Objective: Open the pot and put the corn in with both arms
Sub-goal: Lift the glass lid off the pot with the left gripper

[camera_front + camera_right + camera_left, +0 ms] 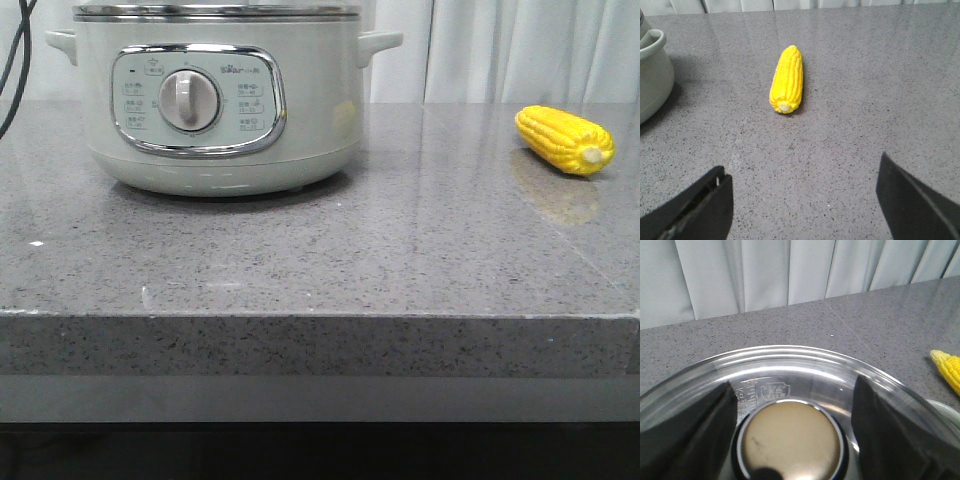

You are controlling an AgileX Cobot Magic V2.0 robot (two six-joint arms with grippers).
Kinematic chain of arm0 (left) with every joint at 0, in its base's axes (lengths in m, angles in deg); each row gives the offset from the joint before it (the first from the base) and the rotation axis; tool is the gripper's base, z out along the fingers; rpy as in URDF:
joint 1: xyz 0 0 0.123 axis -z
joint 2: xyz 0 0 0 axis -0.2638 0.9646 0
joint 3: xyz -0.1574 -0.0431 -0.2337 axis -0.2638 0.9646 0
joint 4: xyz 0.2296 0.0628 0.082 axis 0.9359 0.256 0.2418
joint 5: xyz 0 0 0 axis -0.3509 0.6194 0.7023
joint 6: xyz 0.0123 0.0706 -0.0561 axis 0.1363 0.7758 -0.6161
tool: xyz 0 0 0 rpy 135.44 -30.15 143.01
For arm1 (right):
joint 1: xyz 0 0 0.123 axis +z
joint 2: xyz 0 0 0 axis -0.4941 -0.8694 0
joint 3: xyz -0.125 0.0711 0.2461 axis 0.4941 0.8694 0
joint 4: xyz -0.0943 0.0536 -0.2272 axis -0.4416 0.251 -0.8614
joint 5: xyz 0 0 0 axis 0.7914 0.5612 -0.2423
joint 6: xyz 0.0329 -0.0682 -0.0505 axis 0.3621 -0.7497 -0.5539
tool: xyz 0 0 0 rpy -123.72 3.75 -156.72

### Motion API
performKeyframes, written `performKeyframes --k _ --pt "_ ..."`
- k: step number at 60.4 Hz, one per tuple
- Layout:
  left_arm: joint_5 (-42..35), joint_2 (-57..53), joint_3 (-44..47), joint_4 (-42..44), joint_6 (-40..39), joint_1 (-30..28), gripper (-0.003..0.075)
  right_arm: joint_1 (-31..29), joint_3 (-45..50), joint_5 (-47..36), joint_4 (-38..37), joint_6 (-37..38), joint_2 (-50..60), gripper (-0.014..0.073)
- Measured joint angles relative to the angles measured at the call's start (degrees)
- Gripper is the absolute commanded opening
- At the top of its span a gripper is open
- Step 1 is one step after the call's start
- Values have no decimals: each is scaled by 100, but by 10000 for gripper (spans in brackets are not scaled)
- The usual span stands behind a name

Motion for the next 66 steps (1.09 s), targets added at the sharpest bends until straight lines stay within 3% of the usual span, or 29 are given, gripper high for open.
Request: performKeyframes --k 8,14,47,66 --pt "-19 9 0 0 0 0 227 0 0 0 0 0 0 602" --pt "-33 13 0 -4 0 0 188 0 0 0 0 12 0 602" --pt "567 -15 -594 -4 0 0 188 0 0 0 0 12 0 602" --pt "1156 -833 -739 27 0 0 188 0 0 0 0 0 0 602"
